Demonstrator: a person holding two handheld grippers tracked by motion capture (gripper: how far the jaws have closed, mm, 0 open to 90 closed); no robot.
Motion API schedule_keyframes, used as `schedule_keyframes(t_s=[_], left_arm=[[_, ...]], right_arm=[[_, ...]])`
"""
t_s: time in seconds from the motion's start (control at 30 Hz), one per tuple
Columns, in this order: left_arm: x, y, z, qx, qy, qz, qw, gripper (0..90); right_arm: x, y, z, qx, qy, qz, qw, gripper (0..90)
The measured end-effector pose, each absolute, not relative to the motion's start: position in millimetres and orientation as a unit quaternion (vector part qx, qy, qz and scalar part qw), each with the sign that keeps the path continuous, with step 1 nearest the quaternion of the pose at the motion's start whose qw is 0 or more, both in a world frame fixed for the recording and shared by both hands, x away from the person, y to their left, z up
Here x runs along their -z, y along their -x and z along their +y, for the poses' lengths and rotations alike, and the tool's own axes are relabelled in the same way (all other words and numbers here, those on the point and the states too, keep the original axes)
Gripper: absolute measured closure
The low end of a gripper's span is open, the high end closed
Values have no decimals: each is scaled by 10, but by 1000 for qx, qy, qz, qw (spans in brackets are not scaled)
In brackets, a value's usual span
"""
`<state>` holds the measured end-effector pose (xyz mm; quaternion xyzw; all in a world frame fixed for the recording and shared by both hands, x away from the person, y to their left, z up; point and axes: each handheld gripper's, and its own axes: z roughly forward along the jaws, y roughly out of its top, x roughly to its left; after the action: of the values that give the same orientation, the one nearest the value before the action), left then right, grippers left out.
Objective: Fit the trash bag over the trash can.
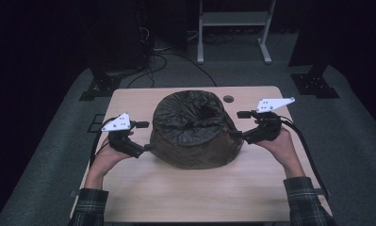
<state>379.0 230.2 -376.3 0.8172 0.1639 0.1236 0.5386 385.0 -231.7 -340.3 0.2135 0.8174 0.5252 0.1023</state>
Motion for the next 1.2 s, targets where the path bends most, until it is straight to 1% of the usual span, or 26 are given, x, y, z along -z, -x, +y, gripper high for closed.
schedule_keyframes(t_s=[0.1, 0.2, 0.3, 0.43, 0.6, 0.83, 1.03, 1.2], left_arm=[[3743, -3806, 2291, -124, -812, 171, 545, 0], [3713, -3823, 2261, -123, -810, 168, 549, 0], [3691, -3839, 2224, -128, -804, 167, 556, 0], [3701, -3881, 2179, -128, -794, 165, 570, 0], [3735, -3888, 2092, -120, -802, 151, 566, 0], [3785, -3901, 2027, -110, -808, 146, 560, 0], [3784, -3894, 2011, -108, -808, 141, 562, 0], [3774, -3883, 2018, -107, -806, 142, 564, 0]], right_arm=[[3334, -3836, -2329, -525, -215, 815, 115, 95], [3270, -3832, -2331, -533, -208, 812, 115, 72], [3211, -3840, -2315, -537, -204, 811, 107, 62], [3140, -3869, -2292, -549, -202, 804, 105, 14], [3003, -3892, -2249, -567, -189, 795, 104, 7], [2856, -3960, -2046, -554, -176, 808, 96, 0], [2787, -4057, -1820, -521, -165, 834, 84, 0], [2817, -4162, -1599, -489, -154, 856, 66, 0]])
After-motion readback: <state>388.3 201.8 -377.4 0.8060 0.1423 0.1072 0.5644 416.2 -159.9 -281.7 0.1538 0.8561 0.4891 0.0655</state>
